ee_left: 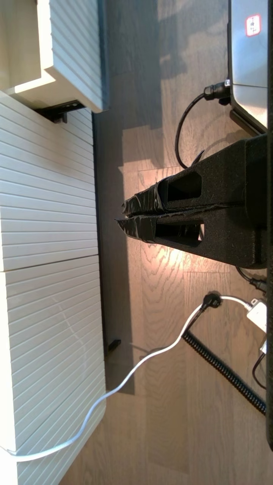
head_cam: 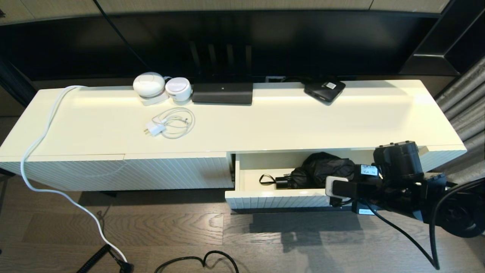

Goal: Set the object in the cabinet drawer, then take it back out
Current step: Open the drawer

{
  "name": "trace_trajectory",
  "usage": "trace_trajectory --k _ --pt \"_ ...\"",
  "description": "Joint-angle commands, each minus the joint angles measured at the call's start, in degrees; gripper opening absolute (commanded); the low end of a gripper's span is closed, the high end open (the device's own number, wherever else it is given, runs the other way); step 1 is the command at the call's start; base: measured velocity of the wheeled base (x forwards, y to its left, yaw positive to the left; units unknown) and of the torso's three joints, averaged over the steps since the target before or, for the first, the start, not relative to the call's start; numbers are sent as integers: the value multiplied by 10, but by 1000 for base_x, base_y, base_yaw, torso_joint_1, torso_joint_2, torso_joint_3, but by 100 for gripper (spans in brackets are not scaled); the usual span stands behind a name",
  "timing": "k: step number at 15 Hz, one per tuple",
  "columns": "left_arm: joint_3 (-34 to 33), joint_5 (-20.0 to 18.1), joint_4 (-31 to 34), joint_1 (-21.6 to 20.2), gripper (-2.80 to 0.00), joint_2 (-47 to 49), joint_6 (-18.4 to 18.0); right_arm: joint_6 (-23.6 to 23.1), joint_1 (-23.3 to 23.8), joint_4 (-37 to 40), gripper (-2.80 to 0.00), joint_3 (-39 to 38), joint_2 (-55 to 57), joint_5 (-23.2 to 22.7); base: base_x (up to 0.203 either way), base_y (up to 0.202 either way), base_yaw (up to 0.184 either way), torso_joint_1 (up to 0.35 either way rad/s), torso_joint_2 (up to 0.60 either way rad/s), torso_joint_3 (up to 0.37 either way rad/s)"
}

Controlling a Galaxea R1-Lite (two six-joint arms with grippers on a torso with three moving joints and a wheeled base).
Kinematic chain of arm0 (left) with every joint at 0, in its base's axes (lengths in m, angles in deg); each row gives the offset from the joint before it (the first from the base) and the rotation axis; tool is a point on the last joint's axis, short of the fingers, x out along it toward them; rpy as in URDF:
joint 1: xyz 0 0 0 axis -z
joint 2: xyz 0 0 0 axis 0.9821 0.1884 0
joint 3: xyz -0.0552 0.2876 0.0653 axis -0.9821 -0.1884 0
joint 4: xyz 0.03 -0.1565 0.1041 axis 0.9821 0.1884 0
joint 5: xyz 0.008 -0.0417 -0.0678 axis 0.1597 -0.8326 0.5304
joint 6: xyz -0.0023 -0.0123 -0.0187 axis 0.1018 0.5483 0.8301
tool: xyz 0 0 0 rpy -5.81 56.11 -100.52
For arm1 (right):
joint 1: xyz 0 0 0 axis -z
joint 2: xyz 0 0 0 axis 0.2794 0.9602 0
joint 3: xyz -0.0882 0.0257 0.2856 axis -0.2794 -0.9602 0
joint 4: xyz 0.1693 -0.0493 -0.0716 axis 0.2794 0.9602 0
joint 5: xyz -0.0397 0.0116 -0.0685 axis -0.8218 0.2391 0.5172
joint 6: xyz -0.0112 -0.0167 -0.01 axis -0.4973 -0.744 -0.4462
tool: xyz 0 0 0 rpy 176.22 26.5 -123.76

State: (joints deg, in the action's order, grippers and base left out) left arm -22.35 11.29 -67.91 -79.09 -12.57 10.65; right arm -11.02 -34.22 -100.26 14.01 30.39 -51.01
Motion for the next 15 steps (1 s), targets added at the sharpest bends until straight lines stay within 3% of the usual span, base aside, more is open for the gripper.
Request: trace_trajectory --k 1,5,11,15 --pt "-1 0 0 0 -280 1 0 -5 0 12 -280 -20 -15 1 0 0 0 0 0 0" --pt "-1 0 0 0 -280 1 0 -3 0 62 -280 -45 -50 1 0 0 0 0 0 0" --pt "-1 0 0 0 -280 1 0 -2 0 70 -280 -100 -69 -3 0 0 0 0 0 0" --pt "-1 0 0 0 -280 1 0 -3 -5 73 -280 -97 -120 0 0 0 0 0 0 0"
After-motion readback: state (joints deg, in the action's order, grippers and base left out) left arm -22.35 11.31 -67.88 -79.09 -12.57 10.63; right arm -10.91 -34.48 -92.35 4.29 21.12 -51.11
